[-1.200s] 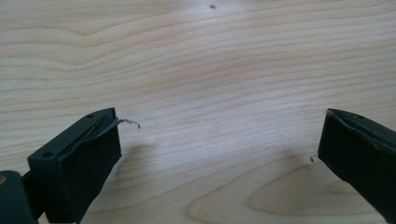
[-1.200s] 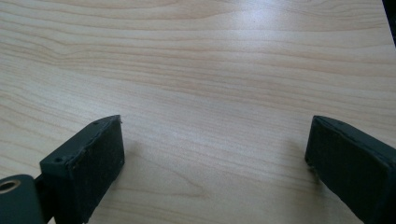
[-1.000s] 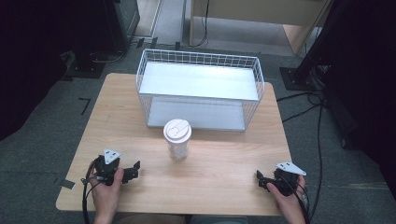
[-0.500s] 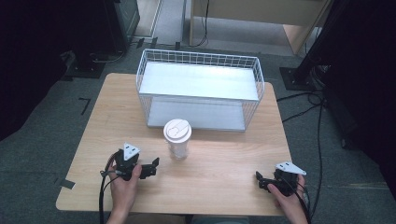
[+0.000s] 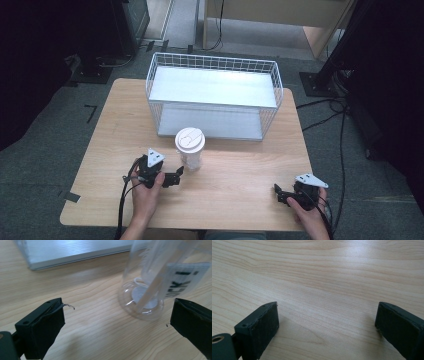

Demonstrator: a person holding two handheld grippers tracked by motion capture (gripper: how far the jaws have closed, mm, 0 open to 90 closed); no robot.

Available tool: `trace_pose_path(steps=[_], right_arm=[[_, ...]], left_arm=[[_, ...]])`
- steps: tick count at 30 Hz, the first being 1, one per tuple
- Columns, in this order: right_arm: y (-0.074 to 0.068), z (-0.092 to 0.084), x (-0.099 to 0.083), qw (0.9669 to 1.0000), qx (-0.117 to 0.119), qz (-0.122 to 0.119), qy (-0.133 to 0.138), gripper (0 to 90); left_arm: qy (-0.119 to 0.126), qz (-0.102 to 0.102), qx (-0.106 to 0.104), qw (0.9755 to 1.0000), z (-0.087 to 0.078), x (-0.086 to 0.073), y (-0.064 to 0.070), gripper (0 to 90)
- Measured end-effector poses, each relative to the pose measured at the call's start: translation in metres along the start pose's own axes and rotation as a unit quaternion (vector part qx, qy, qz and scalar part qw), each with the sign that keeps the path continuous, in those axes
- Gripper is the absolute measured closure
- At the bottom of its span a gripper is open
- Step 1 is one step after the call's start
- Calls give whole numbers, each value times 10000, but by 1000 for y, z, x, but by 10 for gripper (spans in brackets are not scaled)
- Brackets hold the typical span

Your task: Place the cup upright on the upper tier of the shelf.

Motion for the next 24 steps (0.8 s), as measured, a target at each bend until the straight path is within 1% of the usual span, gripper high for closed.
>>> trace_pose_path(steps=[1,2,3,4,5,6,7,8,9,10,11,12,13,14,15,18,20,24], right_arm=[[0,0,0,10000,0,0,0,49],[0,0,0,10000,0,0,0,49],[0,0,0,10000,0,-1,1,49],[0,0,0,10000,0,0,1,49],[0,0,0,10000,0,0,1,49],[0,0,0,10000,2,-3,3,49],[0,0,0,10000,2,-3,3,49],[0,0,0,10000,0,-1,2,49],[0,0,0,10000,0,-1,2,49],[0,0,0,10000,0,-3,5,49],[0,0,0,10000,3,0,1,49],[0,0,0,10000,0,1,2,49],[0,0,0,10000,0,1,2,49],[0,0,0,10000,0,-2,2,49],[0,0,0,10000,1,1,1,49],[0,0,0,10000,1,3,0,49],[0,0,0,10000,1,-1,2,49],[0,0,0,10000,1,1,2,49]], left_arm=[[28,51,-54,10000,3,2,5,0],[28,51,-54,10000,3,2,5,0],[64,83,-126,9999,4,4,8,0],[87,93,-155,9998,4,5,11,0],[130,124,-182,9997,5,6,13,0],[226,164,-256,9993,6,10,18,0],[226,164,-256,9993,6,10,18,0],[327,247,-295,9987,7,13,22,0],[327,247,-295,9987,7,13,22,0],[420,301,-380,9979,6,16,25,0],[487,278,-419,9975,6,18,27,0],[487,278,-419,9975,6,18,27,0],[536,302,-448,9971,6,20,29,0],[659,346,-522,9959,4,24,32,0],[705,395,-548,9952,3,26,33,0],[734,410,-561,9949,3,30,36,10],[760,393,-477,9952,3,35,38,34],[801,385,-466,9949,4,40,41,43]])
Point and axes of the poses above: each handheld gripper's, and its own axes: z roughly forward along the jaws, x roughly out of its top, y roughly to its right, the point moved 8 cm from there along z, roughly forward along the jaws, and after that the axes turned 6 degrees about -y, right-handed, at the moved point
